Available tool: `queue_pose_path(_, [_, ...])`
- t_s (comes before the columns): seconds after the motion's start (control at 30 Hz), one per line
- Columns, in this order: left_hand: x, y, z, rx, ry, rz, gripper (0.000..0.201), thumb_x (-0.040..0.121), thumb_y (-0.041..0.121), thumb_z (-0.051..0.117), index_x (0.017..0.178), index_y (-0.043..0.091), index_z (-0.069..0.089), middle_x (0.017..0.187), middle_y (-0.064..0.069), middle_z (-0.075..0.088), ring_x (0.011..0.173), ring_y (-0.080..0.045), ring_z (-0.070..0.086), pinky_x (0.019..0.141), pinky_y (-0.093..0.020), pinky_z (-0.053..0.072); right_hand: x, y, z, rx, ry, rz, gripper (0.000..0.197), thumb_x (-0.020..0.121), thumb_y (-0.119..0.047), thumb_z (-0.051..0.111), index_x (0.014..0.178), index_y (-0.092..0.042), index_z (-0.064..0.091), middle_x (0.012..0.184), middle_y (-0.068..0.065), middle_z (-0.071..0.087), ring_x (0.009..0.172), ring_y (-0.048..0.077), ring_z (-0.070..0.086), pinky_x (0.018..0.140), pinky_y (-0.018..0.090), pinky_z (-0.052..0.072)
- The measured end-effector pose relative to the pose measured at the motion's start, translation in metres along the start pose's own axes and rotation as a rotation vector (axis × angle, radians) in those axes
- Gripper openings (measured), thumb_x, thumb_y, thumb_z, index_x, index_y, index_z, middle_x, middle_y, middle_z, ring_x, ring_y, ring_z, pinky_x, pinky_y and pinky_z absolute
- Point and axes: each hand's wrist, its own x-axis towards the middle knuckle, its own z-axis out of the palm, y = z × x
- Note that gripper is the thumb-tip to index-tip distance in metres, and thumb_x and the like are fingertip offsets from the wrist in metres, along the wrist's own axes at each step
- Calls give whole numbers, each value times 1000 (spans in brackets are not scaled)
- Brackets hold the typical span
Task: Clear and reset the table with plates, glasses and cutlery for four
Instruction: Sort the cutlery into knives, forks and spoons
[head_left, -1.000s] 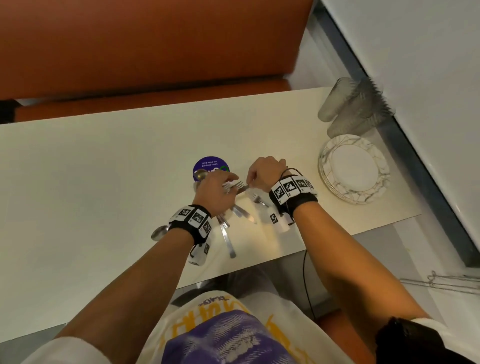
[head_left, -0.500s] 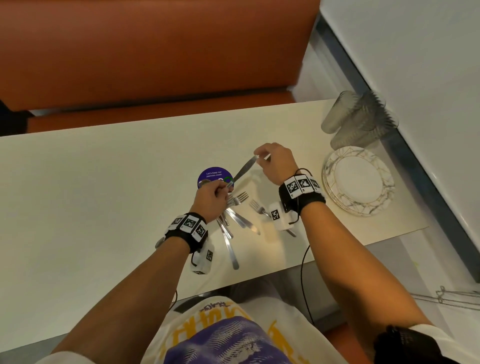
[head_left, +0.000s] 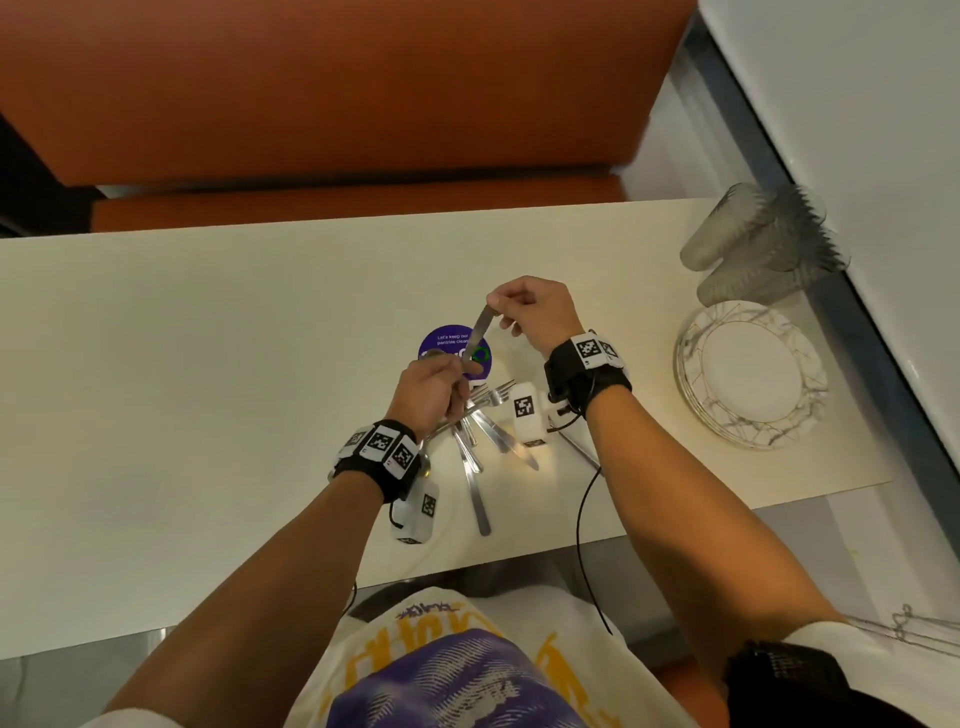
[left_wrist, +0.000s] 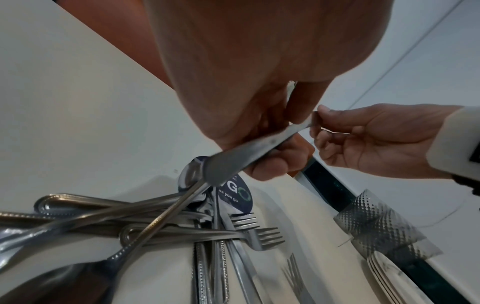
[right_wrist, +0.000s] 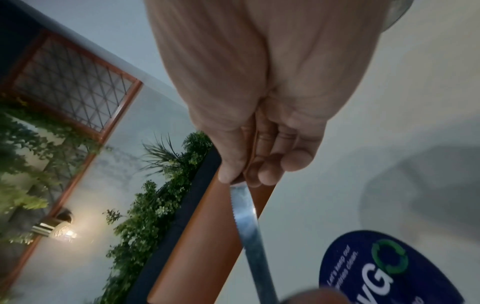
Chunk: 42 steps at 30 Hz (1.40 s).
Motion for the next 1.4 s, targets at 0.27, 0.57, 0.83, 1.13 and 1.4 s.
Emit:
queue_pose_path(0.27, [7, -14, -12, 21, 117, 5, 34, 108, 15, 43, 89, 9, 70, 62, -2, 52, 51, -14, 42, 50, -29, 34, -15, 33, 28, -167, -73, 121, 18, 96, -32, 65, 105, -16, 69, 89, -1, 75, 67, 11, 69, 58, 19, 50])
queue_pose_path(0.57, [0, -41, -24, 14, 134, -93, 31, 109, 13, 41, 93, 6, 67, 69, -5, 52, 51, -11, 41, 47, -21, 35, -72, 110, 25, -685, -231, 187, 16, 86, -28, 74, 96, -17, 69, 97, 0, 65, 86, 17, 63, 75, 28, 53])
queue_pose_path(0.83, [-4, -48, -21, 60, 102, -93, 30, 110, 16, 44, 105, -5, 65, 65, 11, 62, 55, -8, 49, 49, -17, 41, -84, 118, 33, -789, -191, 133, 12, 90, -21, 72, 93, -10, 73, 104, 8, 67, 94, 23, 66, 86, 37, 58])
queue_pose_path(1.13, [-9, -42, -18, 87, 82, -42, 28, 109, 11, 44, 97, 4, 68, 70, -1, 57, 53, -7, 46, 47, -16, 40, -85, 107, 25, -896, -204, 206, 14, 93, -26, 59, 100, -15, 66, 95, 3, 67, 88, 25, 66, 86, 40, 56])
queue_pose_path(1.4, [0, -32, -13, 125, 95, -30, 30, 109, 14, 44, 101, 8, 72, 68, -1, 58, 53, -10, 48, 48, -21, 40, -79, 71, -27, -704, -186, 194, 8, 86, -16, 72, 94, -20, 74, 101, -2, 71, 95, 19, 67, 77, 24, 51])
